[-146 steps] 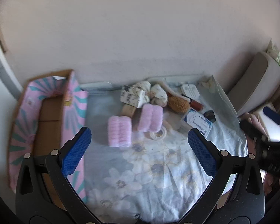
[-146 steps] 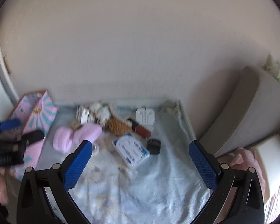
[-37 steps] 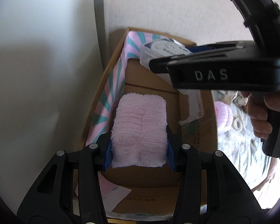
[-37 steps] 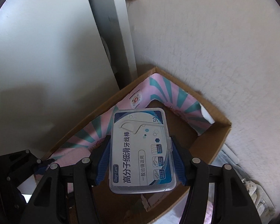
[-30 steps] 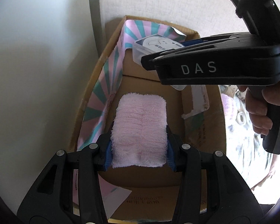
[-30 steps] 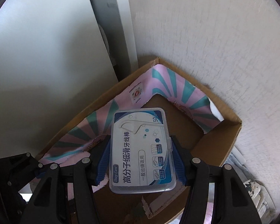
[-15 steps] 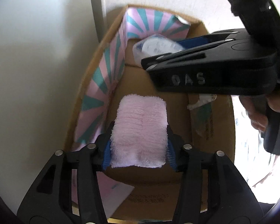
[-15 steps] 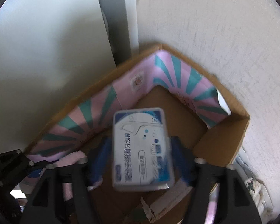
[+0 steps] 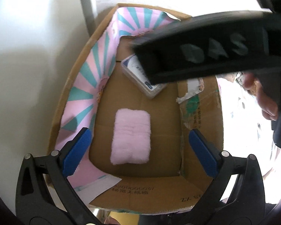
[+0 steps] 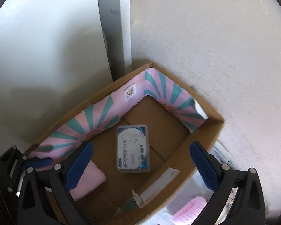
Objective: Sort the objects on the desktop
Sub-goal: 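Carry both items into the cardboard box and open both tools, then move both tools back over the remaining items on the bed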
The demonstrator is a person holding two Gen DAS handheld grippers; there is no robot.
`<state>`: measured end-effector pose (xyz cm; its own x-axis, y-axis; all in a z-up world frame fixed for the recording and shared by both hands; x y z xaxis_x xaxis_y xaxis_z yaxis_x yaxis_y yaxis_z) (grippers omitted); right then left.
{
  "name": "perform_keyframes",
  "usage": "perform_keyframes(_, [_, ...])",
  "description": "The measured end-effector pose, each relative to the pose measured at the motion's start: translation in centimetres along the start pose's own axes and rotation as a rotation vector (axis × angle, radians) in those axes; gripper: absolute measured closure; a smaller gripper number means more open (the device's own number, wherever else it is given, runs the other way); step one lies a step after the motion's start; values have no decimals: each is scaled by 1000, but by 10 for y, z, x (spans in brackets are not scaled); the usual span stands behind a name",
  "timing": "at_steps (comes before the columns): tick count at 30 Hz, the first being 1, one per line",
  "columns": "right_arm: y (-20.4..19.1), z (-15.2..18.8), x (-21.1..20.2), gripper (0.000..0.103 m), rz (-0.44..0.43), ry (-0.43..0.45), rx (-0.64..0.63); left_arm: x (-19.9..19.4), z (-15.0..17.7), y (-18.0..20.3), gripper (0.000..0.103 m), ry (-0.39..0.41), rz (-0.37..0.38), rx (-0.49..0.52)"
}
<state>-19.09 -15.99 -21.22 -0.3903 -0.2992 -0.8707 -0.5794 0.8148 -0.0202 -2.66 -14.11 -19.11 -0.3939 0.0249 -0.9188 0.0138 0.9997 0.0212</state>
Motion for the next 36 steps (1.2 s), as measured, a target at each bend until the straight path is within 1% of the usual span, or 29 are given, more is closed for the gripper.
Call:
perform_keyframes(1, [-2, 3, -12, 1, 11, 3, -2, -2, 1, -3, 0, -3, -20, -2])
perform_keyframes(3, [4, 6, -17, 1, 21, 7, 1, -6, 2, -7, 0, -6, -50, -6])
perform_keyframes(6, [8, 24, -42, 1, 22, 3, 18, -13, 4, -11, 0, 1, -36, -30])
perform_keyframes(7, [11, 26, -42, 1, 27, 0, 22, -16, 5, -13, 0, 7, -30, -47])
perform_keyframes(9, [16, 31, -52, 1, 41, 8, 32, -25, 5, -17, 0, 38, -34, -81])
perform_keyframes(10, [18, 33, -54, 1, 45, 21, 36, -28, 1, -18, 0, 58, -24, -94])
perform_keyframes(12, [25, 32, -72, 1, 65, 75, 52, -35, -3, -19, 0, 86, -7, -106])
perform_keyframes(15, [35, 37, -99, 1, 80, 124, 74, -37, -15, -18, 0, 106, -30, -94])
perform_keyframes(17, [47, 41, -110, 1, 122, 138, 91, -35, -29, -12, 0, 112, -41, -75])
perform_keyframes(19, [65, 49, -120, 0, 168, 144, 120, -37, -40, -6, 0, 130, -49, -49])
perform_keyframes(21, [86, 60, -129, 0, 186, 128, 164, -49, -46, -3, 0, 151, -55, -32])
perform_keyframes(23, [106, 69, -137, 1, 219, 114, 199, -57, -56, 2, 0, 168, -44, -20])
perform_keyframes(24, [119, 74, -144, 1, 257, 111, 220, -62, -59, 5, 0, 175, -34, -13])
perform_keyframes(26, [142, 81, -161, 1, 292, 126, 258, -70, -66, 12, 0, 180, -12, -3])
perform_keyframes(28, [162, 87, -176, 0, 312, 139, 297, -78, -76, 21, 0, 202, -1, 12])
perform_keyframes(30, [182, 95, -192, 0, 325, 155, 338, -78, -85, 31, 0, 220, 8, 35])
perform_keyframes(33, [212, 111, -215, 0, 355, 175, 394, -90, -97, 52, 0, 246, 33, 92])
perform_keyframes(36, [238, 128, -235, 0, 384, 190, 438, -96, -111, 77, 0, 268, 41, 154])
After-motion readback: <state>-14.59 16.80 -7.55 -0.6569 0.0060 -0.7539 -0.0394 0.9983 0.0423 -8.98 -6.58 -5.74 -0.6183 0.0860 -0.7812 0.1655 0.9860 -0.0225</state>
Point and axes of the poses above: each gripper's, at about its wrist camera, not at the fingertips, and x roughly the way its jaws point, y to its right, z to its underside, the point moved 8 cm from there along x, roughly the way its jaws point, and after that the axes turned 7 degrees about x, right-handed, at the moved point
